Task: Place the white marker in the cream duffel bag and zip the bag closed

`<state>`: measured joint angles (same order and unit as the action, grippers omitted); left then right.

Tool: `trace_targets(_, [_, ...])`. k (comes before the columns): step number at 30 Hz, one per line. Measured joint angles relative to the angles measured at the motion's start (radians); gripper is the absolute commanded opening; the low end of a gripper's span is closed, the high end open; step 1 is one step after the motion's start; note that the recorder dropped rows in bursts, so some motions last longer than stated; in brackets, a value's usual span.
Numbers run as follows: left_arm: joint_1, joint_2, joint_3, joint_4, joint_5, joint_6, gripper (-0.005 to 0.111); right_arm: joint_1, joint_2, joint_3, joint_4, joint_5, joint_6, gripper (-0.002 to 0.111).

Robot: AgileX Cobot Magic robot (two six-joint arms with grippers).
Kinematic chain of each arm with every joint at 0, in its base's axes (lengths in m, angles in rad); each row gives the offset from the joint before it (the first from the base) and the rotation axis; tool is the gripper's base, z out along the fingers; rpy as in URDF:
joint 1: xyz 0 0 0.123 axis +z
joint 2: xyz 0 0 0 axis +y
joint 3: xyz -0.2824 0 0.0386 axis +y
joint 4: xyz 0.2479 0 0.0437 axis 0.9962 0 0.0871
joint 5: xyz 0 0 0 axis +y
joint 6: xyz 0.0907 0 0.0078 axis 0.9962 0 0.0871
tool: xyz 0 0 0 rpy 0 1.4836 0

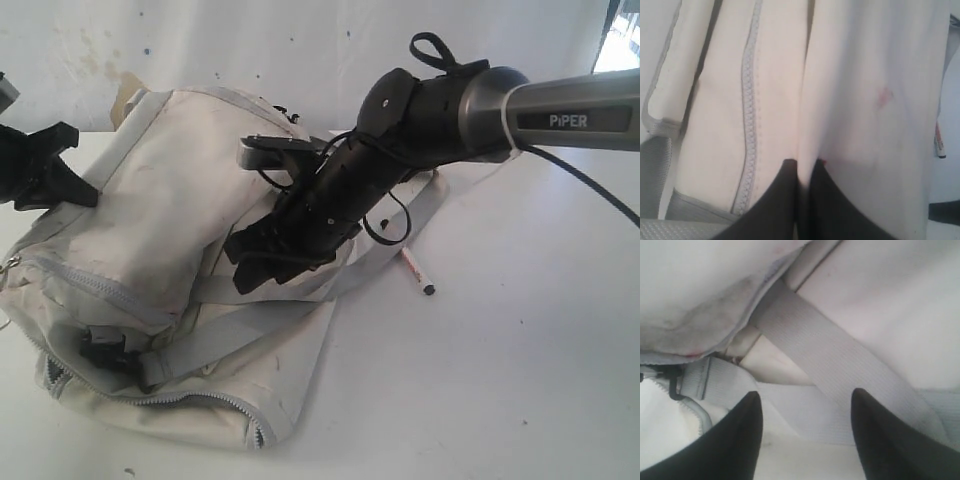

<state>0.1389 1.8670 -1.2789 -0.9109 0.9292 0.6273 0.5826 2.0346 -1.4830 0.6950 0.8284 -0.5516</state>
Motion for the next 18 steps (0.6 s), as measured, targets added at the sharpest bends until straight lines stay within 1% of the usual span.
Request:
trace_targets(7, [0.000,0.000,0.000,-0.005,0.021,-0.125,0.000,0.057,-0.037,0.000,0.002,0.002,-0.156,0.049])
trace_targets(13, [0.000,0.000,0.000,0.000,0.021,-0.139,0.000,0.110,-0.077,0.000,0.004,0.004,-0.308,0.049])
trace_targets(18, [0.000,0.000,0.000,0.048,0.001,-0.142,0.000,0.158,-0.106,0.000,0.037,-0.031,-0.415,0.049])
